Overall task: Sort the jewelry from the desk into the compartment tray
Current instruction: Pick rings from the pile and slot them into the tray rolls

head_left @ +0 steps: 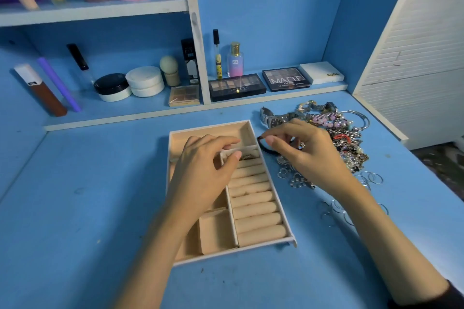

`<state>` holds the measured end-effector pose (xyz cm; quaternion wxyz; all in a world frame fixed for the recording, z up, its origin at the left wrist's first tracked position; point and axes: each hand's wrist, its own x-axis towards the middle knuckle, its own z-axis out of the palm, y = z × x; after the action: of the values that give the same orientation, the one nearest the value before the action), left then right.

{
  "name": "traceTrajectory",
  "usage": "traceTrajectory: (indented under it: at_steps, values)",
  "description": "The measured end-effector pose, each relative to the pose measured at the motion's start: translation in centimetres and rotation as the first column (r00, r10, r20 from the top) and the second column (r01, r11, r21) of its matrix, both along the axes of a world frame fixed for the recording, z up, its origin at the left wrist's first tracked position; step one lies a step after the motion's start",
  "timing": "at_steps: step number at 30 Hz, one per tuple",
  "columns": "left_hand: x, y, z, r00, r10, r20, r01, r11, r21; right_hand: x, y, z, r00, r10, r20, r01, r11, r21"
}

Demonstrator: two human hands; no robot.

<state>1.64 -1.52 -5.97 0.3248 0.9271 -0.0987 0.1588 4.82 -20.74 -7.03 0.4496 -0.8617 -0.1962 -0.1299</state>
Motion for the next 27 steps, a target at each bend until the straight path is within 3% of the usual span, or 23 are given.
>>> traceTrajectory:
  at_steps: [5,11,17,27]
  values:
    - [-2.3,-4.5,0.5,0.979,-0.197,0.045,0.197,0.980,-0.006,-3.1,-4.6,0.3,0.995,-0.088,-0.038,0.090,0.993,0.072]
    - [-2.8,-9.2,-1.6,0.891,-0.449,-0.069,0.454,0.883,0.123,-5.6,-7.9,-1.4,0.967,-0.239,0.091,0.239,0.971,0.014]
    - [-2.1,-9.9,-1.5,0.861,-0.475,-0.183,0.508,0.821,0.260,-5.5,-8.2,-2.4,0.953,-0.276,0.123,0.281,0.959,-0.026]
    - [-2.1,-10.8,-1.2,0.886,-0.418,-0.200,0.463,0.822,0.333,-5.5,-8.4,-1.5,0.973,-0.221,0.068,0.221,0.975,0.008]
